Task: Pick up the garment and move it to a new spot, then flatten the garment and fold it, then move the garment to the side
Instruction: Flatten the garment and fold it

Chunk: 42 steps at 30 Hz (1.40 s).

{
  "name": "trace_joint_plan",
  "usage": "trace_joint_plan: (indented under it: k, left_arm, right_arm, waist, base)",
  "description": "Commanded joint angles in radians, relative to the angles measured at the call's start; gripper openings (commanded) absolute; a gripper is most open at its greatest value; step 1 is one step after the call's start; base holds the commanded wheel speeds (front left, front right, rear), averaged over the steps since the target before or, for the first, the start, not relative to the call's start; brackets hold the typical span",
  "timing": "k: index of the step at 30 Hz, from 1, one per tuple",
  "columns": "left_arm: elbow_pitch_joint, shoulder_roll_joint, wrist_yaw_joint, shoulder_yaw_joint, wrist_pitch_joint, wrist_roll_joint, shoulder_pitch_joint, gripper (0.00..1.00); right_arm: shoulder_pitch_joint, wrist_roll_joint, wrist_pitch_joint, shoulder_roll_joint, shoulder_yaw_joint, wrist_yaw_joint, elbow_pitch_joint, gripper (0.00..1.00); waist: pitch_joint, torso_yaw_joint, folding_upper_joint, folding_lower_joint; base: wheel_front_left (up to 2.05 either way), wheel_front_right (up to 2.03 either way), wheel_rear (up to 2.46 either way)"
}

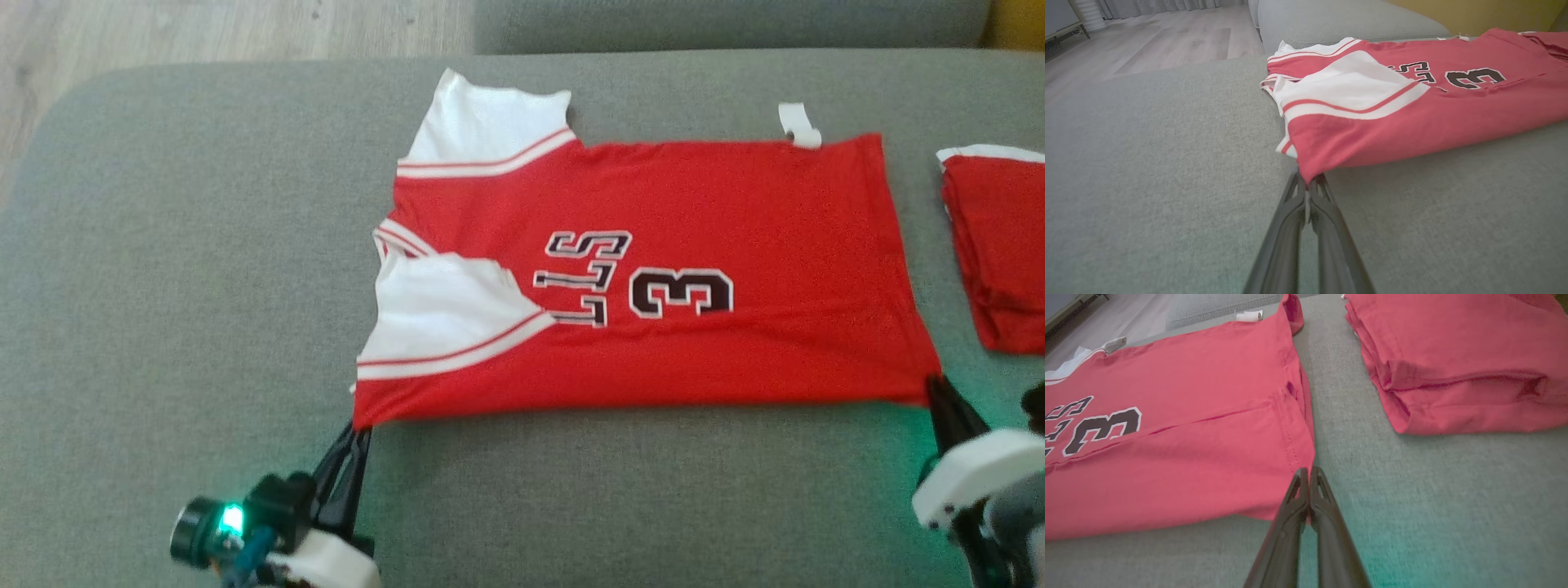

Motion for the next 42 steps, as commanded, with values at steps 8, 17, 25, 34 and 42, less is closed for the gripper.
trace_joint_plan:
  k: [8, 17, 25, 34, 42]
  left_arm:
    - [-0.119, 0.053, 0.035, 0.005, 0.029, -0.01, 0.107, 0.0]
    - [-0.2, 0.061, 0.051, -0.014, 0.095, -0.044, 0.185, 0.0]
    - [-0.199, 0.054, 0.045, -0.018, 0.123, -0.059, 0.157, 1.0]
    - [-0.296, 0.116, -0.024, 0.062, 0.221, -0.096, -0.115, 1.0]
    - [-0.181, 0.141, -0.159, 0.093, 0.413, -0.185, -0.496, 1.0]
  right_arm:
    - [0.143, 0.03, 0.028, -0.05, -0.012, -0.001, -0.132, 0.0]
    - [0.228, 0.029, 0.069, -0.049, -0.042, -0.001, -0.225, 0.31]
    - [0.226, 0.02, 0.069, -0.041, -0.043, -0.001, -0.252, 1.0]
    - [0.163, 0.0, 0.073, -0.03, -0.028, -0.001, -0.362, 1.0]
    - [0.068, -0.015, 0.076, -0.032, 0.013, -0.001, -0.41, 1.0]
  waist:
    - [-0.044, 0.002, 0.0, 0.0001]
    - [-0.043, -0.008, 0.0, 0.0001]
    - [-0.045, -0.017, 0.0, 0.0001]
    - [0.061, -0.025, 0.0, 0.0001]
    - [0.178, -0.054, 0.0, 0.0001]
  base:
    - [0.0, 0.0, 0.0]
    - [0.0, 0.0, 0.0]
    - [0.0, 0.0, 0.0]
    - [0.0, 0.0, 0.0]
    - [0.0, 0.0, 0.0]
